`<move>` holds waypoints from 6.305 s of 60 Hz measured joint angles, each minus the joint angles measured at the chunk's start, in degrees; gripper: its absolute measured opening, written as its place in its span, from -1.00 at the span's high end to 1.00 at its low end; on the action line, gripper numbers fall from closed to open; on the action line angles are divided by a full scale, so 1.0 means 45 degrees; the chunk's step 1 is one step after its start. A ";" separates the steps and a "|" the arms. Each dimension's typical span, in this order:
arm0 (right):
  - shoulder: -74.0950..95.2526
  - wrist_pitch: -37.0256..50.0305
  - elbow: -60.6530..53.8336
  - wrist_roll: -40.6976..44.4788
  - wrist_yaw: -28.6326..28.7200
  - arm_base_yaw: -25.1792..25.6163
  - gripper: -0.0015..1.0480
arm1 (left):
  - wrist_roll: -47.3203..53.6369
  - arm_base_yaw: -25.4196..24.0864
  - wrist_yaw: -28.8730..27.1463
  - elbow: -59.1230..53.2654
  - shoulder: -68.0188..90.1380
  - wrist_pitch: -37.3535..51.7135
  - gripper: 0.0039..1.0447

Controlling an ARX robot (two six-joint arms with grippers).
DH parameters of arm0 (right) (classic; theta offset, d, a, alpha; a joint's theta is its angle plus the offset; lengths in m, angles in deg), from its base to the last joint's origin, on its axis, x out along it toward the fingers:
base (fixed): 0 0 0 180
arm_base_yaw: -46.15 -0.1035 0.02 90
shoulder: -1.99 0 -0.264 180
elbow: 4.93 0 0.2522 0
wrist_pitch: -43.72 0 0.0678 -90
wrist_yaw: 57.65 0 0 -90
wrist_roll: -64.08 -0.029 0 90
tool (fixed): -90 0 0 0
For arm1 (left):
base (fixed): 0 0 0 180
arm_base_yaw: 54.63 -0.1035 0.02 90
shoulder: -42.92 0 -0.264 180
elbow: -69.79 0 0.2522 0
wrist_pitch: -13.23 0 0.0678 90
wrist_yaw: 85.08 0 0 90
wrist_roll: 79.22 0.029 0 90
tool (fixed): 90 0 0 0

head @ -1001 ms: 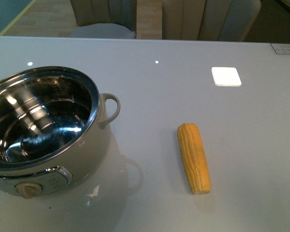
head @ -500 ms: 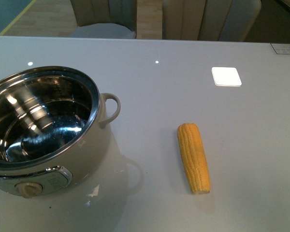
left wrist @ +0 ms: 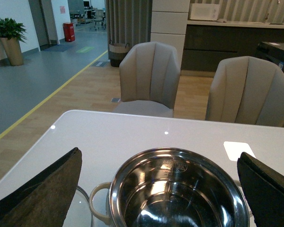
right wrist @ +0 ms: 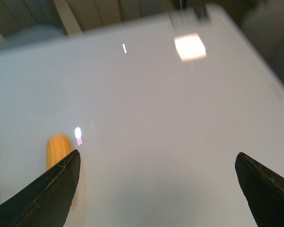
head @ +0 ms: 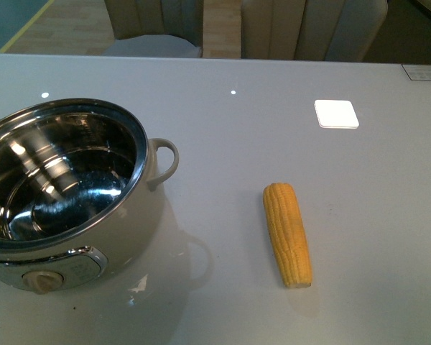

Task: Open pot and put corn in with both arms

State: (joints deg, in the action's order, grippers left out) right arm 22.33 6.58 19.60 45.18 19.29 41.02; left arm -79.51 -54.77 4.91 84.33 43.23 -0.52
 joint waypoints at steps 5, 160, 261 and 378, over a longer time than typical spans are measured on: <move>0.1049 0.0534 0.0073 -0.0583 0.0126 -0.0005 -0.83 | 0.0000 0.0000 0.0000 0.0000 0.0000 0.0000 -0.87; 2.5364 1.1094 0.8791 0.3784 0.1588 -0.4473 0.26 | 0.0005 0.0000 0.0000 0.0000 0.0000 0.0000 -0.87; 2.3377 0.6533 1.5815 -0.3235 0.4726 -0.6844 0.56 | 0.0005 0.0000 0.0000 0.0000 0.0000 0.0000 -0.87; 2.6219 0.4056 1.9166 -0.4828 0.6586 -0.8340 -0.17 | 0.0005 0.0000 0.0000 0.0000 0.0000 0.0000 -0.87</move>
State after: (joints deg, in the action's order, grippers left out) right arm 140.31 24.83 105.85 23.46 48.93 3.49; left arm -79.49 -54.77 4.91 84.33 43.23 -0.52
